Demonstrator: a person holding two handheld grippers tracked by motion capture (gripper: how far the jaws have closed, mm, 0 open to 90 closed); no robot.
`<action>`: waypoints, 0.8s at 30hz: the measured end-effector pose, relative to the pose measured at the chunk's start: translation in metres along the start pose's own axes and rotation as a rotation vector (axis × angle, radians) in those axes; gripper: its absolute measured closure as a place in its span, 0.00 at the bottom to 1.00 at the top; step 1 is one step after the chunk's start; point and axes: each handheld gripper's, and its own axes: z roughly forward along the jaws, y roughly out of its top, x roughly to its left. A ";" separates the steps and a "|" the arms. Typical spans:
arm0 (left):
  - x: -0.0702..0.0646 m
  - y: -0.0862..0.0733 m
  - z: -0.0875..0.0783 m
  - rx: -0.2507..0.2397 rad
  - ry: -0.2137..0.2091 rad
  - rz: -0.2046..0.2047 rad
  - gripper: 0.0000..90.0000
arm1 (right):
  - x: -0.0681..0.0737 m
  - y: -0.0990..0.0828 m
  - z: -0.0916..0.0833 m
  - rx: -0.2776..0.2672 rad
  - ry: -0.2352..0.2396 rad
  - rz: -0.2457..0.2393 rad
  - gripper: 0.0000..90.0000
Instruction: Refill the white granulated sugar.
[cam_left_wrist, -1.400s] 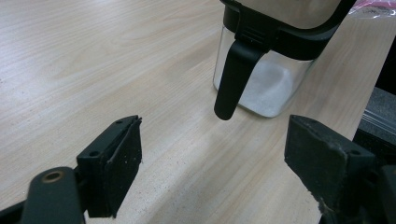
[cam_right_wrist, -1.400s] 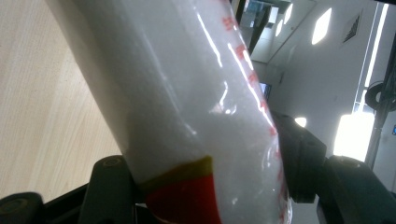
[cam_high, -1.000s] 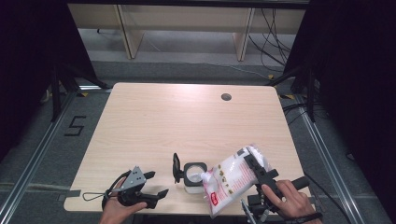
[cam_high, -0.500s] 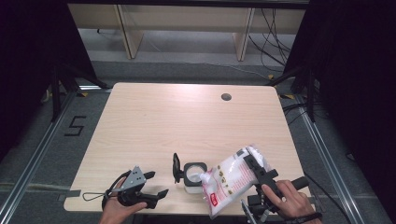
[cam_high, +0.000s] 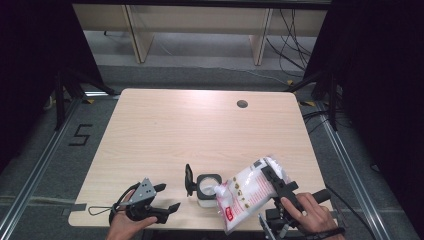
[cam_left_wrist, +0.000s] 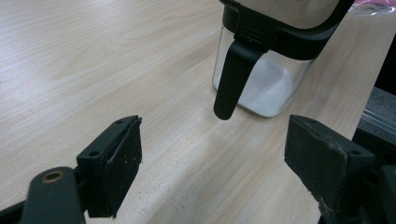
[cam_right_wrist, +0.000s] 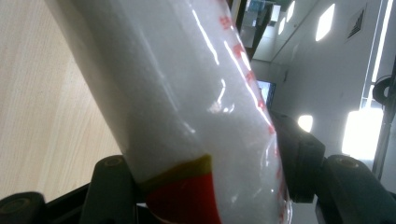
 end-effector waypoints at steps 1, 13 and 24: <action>0.000 0.000 0.000 -0.001 0.000 -0.002 0.20 | 0.000 0.000 0.000 0.000 0.001 0.001 0.49; 0.000 0.000 0.000 0.000 0.000 -0.001 0.20 | 0.000 0.000 0.000 0.000 0.002 -0.001 0.49; 0.000 0.000 0.000 -0.002 0.000 -0.003 0.20 | -0.001 0.000 0.001 -0.010 -0.006 -0.016 0.49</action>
